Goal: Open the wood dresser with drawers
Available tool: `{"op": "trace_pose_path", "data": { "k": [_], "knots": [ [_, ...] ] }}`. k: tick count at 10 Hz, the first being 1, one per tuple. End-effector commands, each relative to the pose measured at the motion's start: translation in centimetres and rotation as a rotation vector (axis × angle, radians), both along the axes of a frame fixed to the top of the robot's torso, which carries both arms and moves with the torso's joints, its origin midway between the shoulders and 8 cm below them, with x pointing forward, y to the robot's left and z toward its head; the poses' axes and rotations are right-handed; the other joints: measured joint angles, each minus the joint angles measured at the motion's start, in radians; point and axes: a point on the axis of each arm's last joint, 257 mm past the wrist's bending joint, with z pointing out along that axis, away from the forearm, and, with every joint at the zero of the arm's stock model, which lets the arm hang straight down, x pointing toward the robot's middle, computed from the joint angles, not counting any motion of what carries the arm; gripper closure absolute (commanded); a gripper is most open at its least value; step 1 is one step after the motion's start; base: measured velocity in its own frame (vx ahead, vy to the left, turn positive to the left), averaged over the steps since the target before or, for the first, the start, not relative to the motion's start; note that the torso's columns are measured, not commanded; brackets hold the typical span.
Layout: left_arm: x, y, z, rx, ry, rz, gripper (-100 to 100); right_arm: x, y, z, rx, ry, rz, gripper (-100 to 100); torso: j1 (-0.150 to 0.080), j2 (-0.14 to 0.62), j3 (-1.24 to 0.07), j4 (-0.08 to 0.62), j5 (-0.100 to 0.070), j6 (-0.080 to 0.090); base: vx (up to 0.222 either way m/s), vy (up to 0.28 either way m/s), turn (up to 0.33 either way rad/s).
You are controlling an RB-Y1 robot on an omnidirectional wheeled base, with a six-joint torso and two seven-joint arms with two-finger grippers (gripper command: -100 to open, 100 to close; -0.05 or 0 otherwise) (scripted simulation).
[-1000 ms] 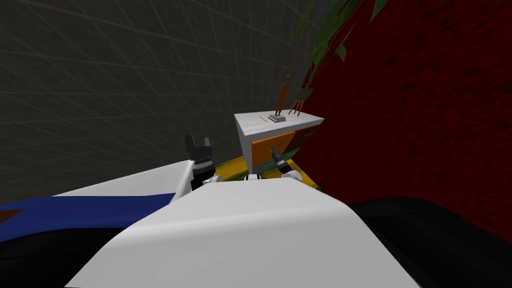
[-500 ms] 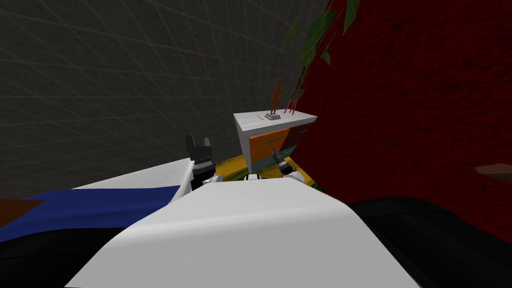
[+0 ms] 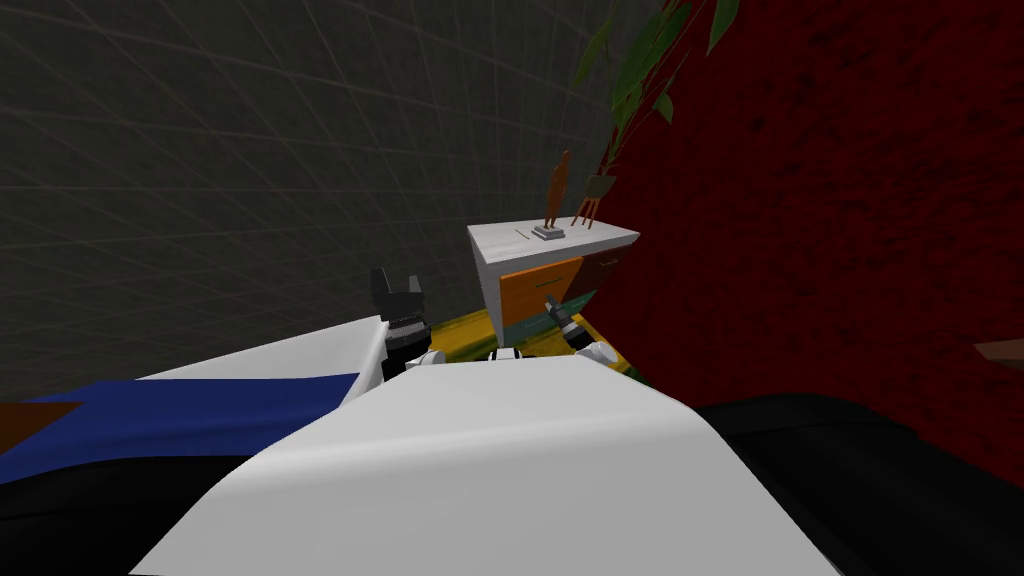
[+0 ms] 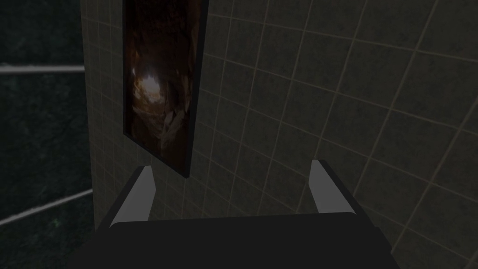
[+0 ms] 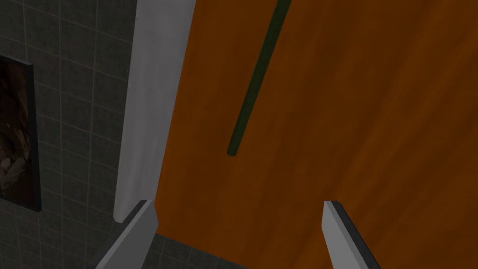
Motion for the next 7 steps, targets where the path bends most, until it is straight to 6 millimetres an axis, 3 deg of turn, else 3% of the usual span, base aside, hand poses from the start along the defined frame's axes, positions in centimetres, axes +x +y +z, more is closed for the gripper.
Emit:
{"op": "trace_pose_path", "data": {
  "k": [1,4,7],
  "knots": [
    [0.0,0.0,0.0,0.0,0.0,0.0,0,0.1,-0.6,0.7,0.012,0.004,-0.016,-100,0.002,-0.004,-0.002,-0.001,0.001,0.0,0.146,0.066,0.058],
    [0.0,0.0,0.0,0.0,0.0,0.0,0,0.5,-0.2,1.4,0.088,-0.003,-0.056,-100,0.0,0.0,0.0,0.0,0.0,0.0,0.117,0.05,0.026],
    [0.0,0.0,0.0,0.0,0.0,0.0,0,0.6,0.0,1.6,0.112,-0.006,-0.066,-100,-0.001,0.004,0.002,0.001,0.0,0.0,0.013,-0.001,0.004]
  ]
}}
